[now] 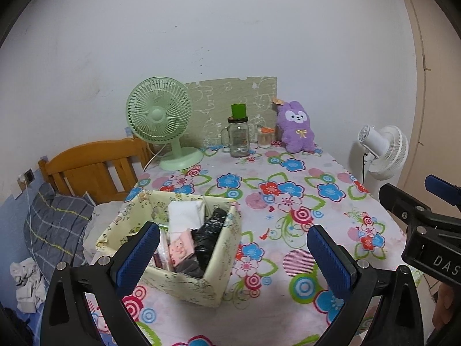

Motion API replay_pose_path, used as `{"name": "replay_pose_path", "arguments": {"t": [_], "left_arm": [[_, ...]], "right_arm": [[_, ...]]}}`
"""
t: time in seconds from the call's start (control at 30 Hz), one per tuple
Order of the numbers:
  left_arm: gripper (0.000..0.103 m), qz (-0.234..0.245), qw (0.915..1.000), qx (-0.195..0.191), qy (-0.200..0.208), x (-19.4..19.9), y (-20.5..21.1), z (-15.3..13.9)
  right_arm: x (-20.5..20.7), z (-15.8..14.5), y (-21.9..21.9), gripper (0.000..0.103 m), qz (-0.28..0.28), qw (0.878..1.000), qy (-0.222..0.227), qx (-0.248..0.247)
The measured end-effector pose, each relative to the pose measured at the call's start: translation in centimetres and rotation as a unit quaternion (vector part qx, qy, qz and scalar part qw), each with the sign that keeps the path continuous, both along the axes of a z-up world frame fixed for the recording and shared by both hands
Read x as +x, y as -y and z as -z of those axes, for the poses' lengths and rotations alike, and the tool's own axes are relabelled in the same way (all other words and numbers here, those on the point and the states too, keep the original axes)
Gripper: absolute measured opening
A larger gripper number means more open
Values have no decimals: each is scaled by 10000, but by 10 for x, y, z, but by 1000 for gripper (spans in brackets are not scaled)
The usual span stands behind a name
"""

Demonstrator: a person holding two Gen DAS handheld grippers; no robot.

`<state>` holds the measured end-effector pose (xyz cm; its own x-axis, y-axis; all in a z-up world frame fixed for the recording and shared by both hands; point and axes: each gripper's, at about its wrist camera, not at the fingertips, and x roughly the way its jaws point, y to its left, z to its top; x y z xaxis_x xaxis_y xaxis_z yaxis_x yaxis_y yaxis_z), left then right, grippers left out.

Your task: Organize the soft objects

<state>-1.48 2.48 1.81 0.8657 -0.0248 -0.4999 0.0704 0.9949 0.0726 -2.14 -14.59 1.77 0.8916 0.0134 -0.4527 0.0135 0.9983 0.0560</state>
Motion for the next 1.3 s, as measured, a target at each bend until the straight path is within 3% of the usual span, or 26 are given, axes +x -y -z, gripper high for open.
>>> {"name": "replay_pose_path", "arguments": {"t": [1.3], "left_arm": [[103,-50,9999,-113,16,11,-26,1]], "right_arm": [[15,-3,-29,99,-60,9999,117,7]]}}
